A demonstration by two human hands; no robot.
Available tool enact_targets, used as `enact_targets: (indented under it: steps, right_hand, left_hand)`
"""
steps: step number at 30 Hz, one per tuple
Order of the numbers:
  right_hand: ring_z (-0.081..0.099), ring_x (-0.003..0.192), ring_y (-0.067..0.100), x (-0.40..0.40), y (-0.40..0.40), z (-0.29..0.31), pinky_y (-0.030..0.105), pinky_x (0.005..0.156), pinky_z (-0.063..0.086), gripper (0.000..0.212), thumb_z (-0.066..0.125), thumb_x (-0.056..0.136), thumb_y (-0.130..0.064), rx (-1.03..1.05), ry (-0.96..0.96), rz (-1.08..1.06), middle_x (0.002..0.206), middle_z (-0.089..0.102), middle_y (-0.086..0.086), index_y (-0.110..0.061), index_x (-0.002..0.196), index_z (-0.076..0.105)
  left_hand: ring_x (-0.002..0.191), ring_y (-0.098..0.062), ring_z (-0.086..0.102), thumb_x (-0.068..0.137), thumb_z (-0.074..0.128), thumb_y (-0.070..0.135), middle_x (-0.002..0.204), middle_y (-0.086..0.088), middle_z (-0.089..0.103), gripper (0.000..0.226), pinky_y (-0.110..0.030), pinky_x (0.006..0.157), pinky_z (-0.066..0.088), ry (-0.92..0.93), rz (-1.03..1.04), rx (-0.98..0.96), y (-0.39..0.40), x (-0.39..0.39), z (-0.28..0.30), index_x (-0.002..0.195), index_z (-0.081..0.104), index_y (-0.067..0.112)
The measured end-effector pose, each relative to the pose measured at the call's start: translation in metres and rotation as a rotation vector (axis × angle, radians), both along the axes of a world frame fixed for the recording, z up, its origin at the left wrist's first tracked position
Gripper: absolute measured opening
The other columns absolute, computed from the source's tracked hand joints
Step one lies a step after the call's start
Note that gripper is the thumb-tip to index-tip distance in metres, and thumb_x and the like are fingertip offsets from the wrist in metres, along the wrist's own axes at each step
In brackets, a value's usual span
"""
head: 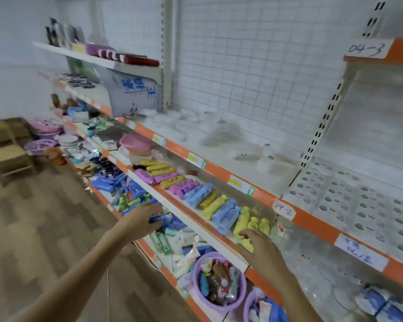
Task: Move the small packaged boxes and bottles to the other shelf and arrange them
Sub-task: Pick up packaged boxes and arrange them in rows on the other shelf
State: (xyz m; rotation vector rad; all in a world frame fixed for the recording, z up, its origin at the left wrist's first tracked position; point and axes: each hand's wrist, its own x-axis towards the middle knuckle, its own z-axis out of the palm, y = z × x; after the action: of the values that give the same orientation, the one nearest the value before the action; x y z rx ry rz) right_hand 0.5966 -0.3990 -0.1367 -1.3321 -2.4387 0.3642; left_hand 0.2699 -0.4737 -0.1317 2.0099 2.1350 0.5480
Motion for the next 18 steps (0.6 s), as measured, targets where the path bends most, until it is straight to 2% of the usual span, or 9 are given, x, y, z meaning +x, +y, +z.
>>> enact_targets:
  steps: [2,6,9,11,14,16,18]
  right_hand:
    - [0.051,0.11,0.01,-0.036,0.013,0.005,0.022,0.082,0.039,0.036,0.05,0.092,-0.038,-0.016,0.015,0.036,0.121,0.054,-0.006,-0.023,0.124,0.051]
    - [0.053,0.108,0.012,-0.109,0.045,0.018,0.025,0.081,0.041,0.035,0.053,0.09,-0.04,-0.019,0.048,0.095,0.116,0.056,-0.006,-0.022,0.121,0.053]
    - [0.055,0.1,0.013,-0.16,0.071,0.031,0.026,0.077,0.043,0.028,0.054,0.089,-0.036,-0.015,0.102,0.073,0.106,0.058,-0.005,-0.023,0.113,0.055]
    - [0.055,0.102,0.013,-0.191,0.087,0.04,0.025,0.081,0.045,0.029,0.056,0.088,-0.033,-0.003,0.125,0.057,0.109,0.059,-0.004,-0.022,0.115,0.056]
    - [0.055,0.103,0.013,-0.23,0.111,0.054,0.025,0.085,0.045,0.03,0.057,0.089,-0.03,-0.011,0.138,0.043,0.111,0.058,-0.004,-0.022,0.118,0.056]
    - [0.055,0.105,0.012,-0.25,0.128,0.06,0.026,0.087,0.045,0.03,0.058,0.088,-0.03,-0.014,0.156,0.042,0.111,0.058,-0.006,-0.025,0.117,0.056]
    - [0.055,0.103,0.011,-0.266,0.146,0.066,0.024,0.086,0.044,0.028,0.06,0.087,-0.031,-0.003,0.16,0.037,0.107,0.057,-0.011,-0.025,0.115,0.057]
  left_hand:
    - [0.1,-0.016,0.058,0.088,0.054,0.029,0.109,0.006,0.055,0.023,-0.032,0.081,0.049,0.008,0.062,-0.005,-0.002,-0.031,0.006,0.11,0.057,0.024]
    - [0.098,-0.016,0.057,0.089,0.056,0.027,0.113,0.002,0.056,0.027,-0.03,0.08,0.048,0.019,0.139,0.027,0.013,-0.091,0.018,0.114,0.058,0.019]
    - [0.096,-0.014,0.057,0.089,0.054,0.029,0.113,0.003,0.056,0.024,-0.03,0.08,0.048,0.0,0.127,0.058,0.038,-0.138,0.028,0.112,0.057,0.021]
    - [0.096,-0.013,0.056,0.09,0.053,0.029,0.113,0.002,0.055,0.024,-0.03,0.082,0.048,-0.01,0.102,0.049,0.056,-0.167,0.034,0.112,0.056,0.022]
    - [0.097,-0.007,0.054,0.09,0.053,0.029,0.115,0.007,0.054,0.026,-0.021,0.081,0.046,-0.018,0.056,0.08,0.087,-0.206,0.041,0.116,0.055,0.025]
    - [0.092,-0.003,0.05,0.09,0.054,0.028,0.108,0.012,0.05,0.026,-0.015,0.076,0.041,-0.031,0.045,0.119,0.106,-0.227,0.047,0.117,0.055,0.026]
    - [0.09,-0.005,0.051,0.09,0.056,0.026,0.103,0.013,0.048,0.025,-0.014,0.073,0.038,-0.07,0.035,0.143,0.126,-0.244,0.053,0.115,0.057,0.024]
